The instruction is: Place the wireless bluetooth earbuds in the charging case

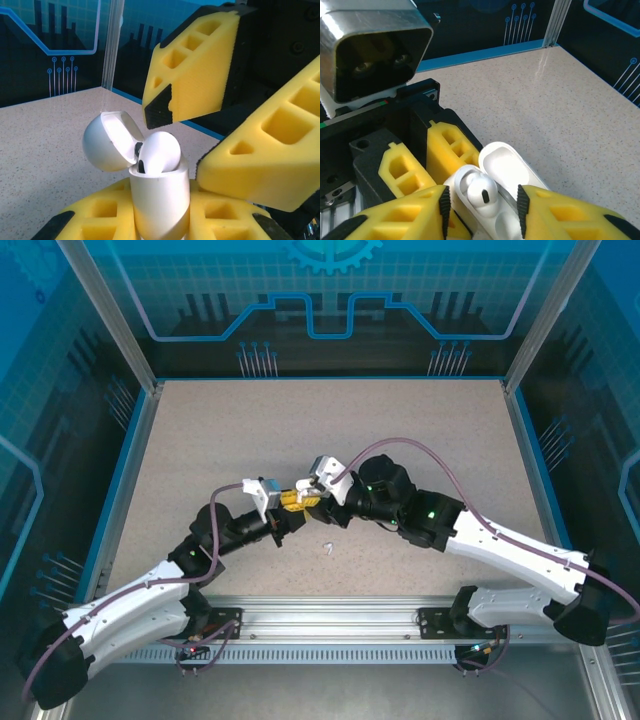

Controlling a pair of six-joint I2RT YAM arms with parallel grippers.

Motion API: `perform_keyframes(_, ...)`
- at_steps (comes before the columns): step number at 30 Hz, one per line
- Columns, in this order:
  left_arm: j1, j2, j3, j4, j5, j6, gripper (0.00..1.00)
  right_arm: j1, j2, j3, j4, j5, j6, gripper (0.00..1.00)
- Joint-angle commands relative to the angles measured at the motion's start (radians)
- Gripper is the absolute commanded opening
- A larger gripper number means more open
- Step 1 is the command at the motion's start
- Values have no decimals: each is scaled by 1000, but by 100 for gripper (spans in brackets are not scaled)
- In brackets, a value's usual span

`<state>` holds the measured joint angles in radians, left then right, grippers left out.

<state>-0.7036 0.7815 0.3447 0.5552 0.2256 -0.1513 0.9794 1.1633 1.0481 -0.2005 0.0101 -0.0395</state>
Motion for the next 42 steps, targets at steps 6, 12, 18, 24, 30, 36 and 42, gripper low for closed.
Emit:
perform_keyframes(6,-6,-19,-11,108,16,44,0,-87,-113,118,-91,-91,114,59)
perform_keyframes(12,-5,-34,-19,163,22,77,0,-180,-200,112,-244,-9,245,65)
perform_keyframes(18,-6,-52,-21,219,40,118,0,-283,-233,-9,-376,55,429,65)
perform_keyframes(24,-5,-61,4,228,55,153,0,-309,-142,-147,-356,-31,568,60)
perform_keyframes(30,-5,-57,32,227,66,156,0,-249,98,-163,-277,-137,644,59)
perform_keyframes(36,-6,-59,27,231,57,155,0,-135,382,-76,-275,-132,671,57)
perform_keyframes(42,-5,-82,21,208,49,155,0,-97,545,17,-300,-129,680,54)
